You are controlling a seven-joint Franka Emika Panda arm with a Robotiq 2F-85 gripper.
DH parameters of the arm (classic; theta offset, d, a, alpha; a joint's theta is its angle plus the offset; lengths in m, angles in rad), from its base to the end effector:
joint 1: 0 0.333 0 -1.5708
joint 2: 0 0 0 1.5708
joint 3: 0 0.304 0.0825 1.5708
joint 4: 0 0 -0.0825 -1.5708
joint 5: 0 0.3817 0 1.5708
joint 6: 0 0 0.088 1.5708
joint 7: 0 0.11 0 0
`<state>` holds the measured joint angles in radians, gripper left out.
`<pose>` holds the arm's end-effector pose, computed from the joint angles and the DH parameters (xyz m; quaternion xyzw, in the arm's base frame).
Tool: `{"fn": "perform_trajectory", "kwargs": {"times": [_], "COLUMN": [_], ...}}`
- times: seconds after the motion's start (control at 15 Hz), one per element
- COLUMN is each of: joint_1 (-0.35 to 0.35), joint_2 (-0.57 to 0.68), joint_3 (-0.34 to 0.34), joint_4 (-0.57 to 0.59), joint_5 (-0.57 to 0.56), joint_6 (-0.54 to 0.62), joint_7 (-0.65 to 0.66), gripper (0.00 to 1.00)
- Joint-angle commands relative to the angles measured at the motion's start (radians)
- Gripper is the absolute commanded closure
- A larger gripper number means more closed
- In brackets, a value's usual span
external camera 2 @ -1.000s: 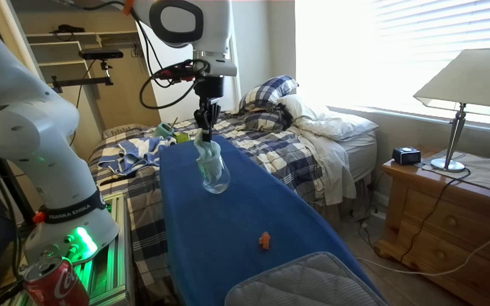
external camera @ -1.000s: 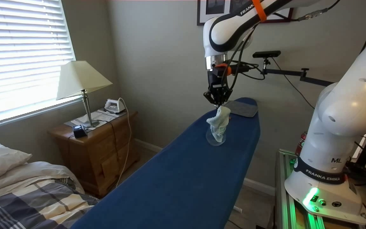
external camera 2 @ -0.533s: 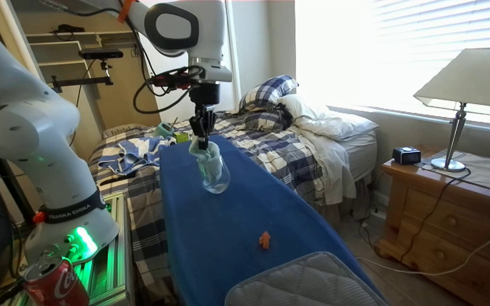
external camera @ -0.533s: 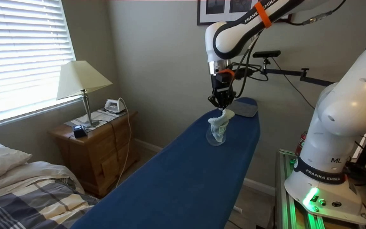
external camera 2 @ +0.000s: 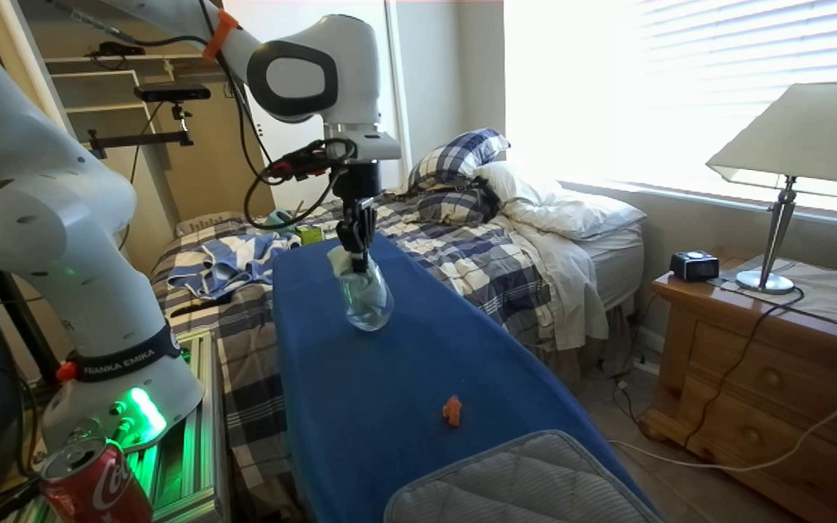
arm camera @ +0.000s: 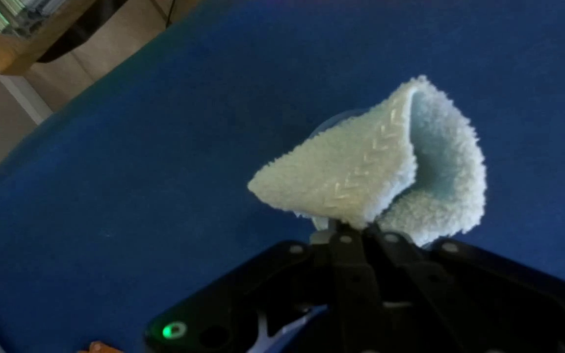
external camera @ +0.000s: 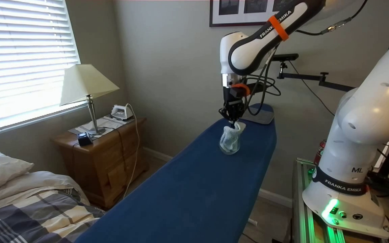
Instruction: Put the small blue towel inside the glass cup
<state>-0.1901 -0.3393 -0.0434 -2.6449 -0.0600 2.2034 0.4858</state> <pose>0.3806 -0.0918 0.3339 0.9417 -0.3321 -0.0486 0.0224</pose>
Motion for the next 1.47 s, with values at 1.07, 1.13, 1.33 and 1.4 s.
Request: {"fn": "perform_trajectory", "kwargs": {"times": [1.07,1.13,1.33,1.4], "joint_1": [0.039,0.037,0.034,0.033], "joint_2": [-0.075,-0.075,-0.076,-0.078], "joint_3": [-0.001,-0.001,0.000,0.000], "joint_4": [-0.005,-0.004,-0.004,-0.004], "joint_5": [0.096,0.100,0.105,0.106], "joint_6": [0.050,0.044,0.042,0.041], "joint_7": [-0.080,-0.079,-0.078,-0.078], "gripper": [0.95,1.00,1.00,1.00]}}
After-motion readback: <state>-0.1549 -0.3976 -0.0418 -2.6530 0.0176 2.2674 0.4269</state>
